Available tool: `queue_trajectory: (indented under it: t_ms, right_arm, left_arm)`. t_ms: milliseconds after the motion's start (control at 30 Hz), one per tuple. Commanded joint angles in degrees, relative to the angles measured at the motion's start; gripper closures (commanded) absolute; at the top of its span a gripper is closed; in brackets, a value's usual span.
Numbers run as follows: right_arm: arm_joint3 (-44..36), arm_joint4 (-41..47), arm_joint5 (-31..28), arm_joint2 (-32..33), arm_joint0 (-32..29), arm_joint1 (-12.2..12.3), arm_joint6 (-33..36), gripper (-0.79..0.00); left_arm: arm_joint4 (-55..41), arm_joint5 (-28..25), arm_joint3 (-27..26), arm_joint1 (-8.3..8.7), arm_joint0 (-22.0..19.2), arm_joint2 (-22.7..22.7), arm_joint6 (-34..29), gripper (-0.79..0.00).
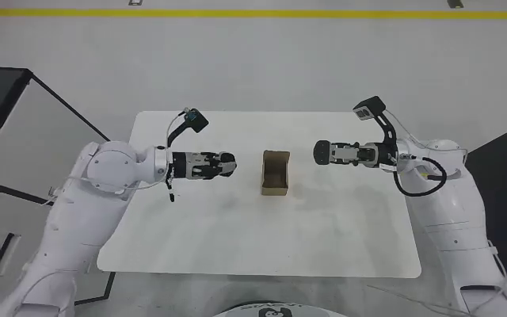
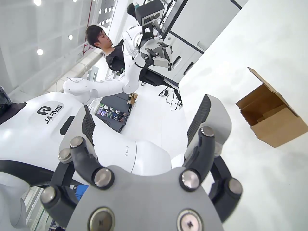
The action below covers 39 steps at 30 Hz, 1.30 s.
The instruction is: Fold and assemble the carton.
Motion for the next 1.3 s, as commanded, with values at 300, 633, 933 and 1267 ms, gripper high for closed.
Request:
queue_trajectory:
  t_ms: [300, 633, 933, 1267]
  right_arm:
    - [-0.09, -4.46, 0.47, -0.35, -0.77, 0.08, -3.85, 0.000]
    - [3.69, -13.07, 1.36, -4.14, -1.56, -0.14, -11.21, 0.000]
    - [3.69, -13.07, 1.36, -4.14, -1.56, -0.14, -11.21, 0.000]
    - [9.48, -19.90, 4.29, -10.60, -0.46, -1.27, -19.68, 0.000]
  left_arm:
    - [-2.01, 2.55, 3.22, -0.47, 0.38, 2.73, 1.24, 0.000]
    - [-6.48, 5.84, 14.80, -3.20, -6.64, 13.14, 1.94, 0.000]
    - [-6.07, 5.97, 14.50, -3.22, -6.24, 13.25, 2.84, 0.000]
    - [-10.58, 5.52, 24.37, -6.23, -8.91, 20.49, 8.53, 0.000]
